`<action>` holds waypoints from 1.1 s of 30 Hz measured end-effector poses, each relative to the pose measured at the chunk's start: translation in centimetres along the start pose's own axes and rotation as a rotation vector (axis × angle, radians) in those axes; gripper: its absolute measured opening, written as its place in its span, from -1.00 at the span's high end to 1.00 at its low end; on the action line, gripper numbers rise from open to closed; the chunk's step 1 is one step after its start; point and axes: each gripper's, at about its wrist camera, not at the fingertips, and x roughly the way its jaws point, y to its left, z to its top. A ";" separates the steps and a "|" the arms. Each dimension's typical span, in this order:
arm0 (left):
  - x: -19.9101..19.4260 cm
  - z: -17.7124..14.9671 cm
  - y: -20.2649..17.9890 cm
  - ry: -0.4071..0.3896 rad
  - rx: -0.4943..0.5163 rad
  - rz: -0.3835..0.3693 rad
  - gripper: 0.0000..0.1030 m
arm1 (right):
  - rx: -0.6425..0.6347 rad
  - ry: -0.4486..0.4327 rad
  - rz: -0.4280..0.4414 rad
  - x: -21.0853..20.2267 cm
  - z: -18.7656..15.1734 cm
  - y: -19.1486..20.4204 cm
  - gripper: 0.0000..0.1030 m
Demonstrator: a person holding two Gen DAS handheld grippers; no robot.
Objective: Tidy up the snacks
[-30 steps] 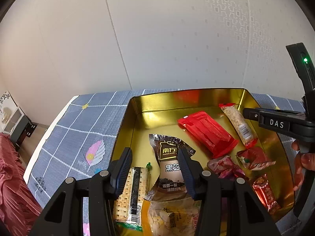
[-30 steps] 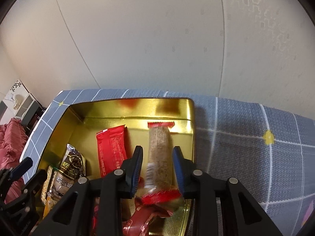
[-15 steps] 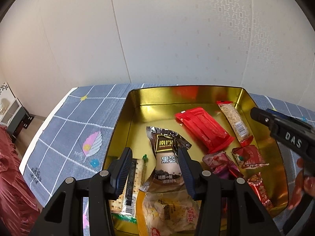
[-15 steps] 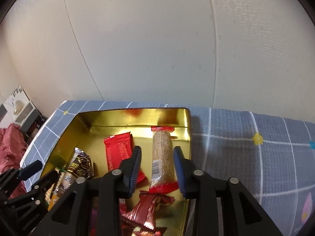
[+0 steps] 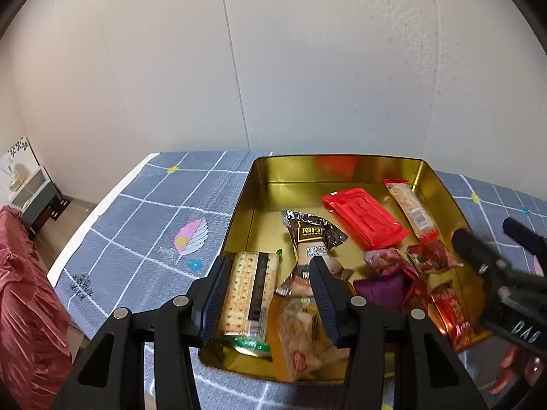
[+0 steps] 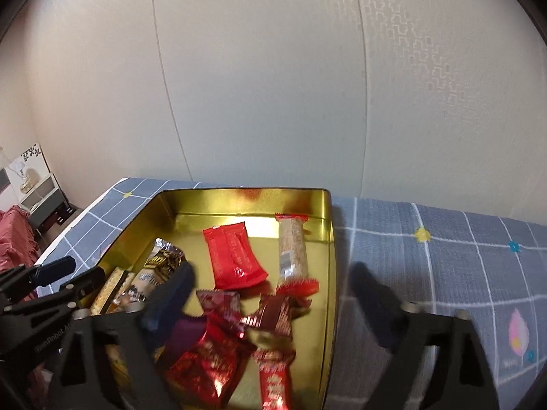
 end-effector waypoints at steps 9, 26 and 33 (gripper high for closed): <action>-2.1 -2.4 0.8 -0.036 -0.007 0.008 0.05 | -0.021 -0.013 -0.067 -3.2 -3.7 1.9 -1.00; -3.1 -3.7 1.5 -0.059 -0.054 -0.023 0.05 | -0.006 -0.102 -0.077 -6.5 -5.1 2.6 -1.00; -3.9 -3.9 0.4 -0.099 -0.003 -0.036 0.05 | -0.001 -0.091 -0.079 -6.0 -5.1 2.6 -1.00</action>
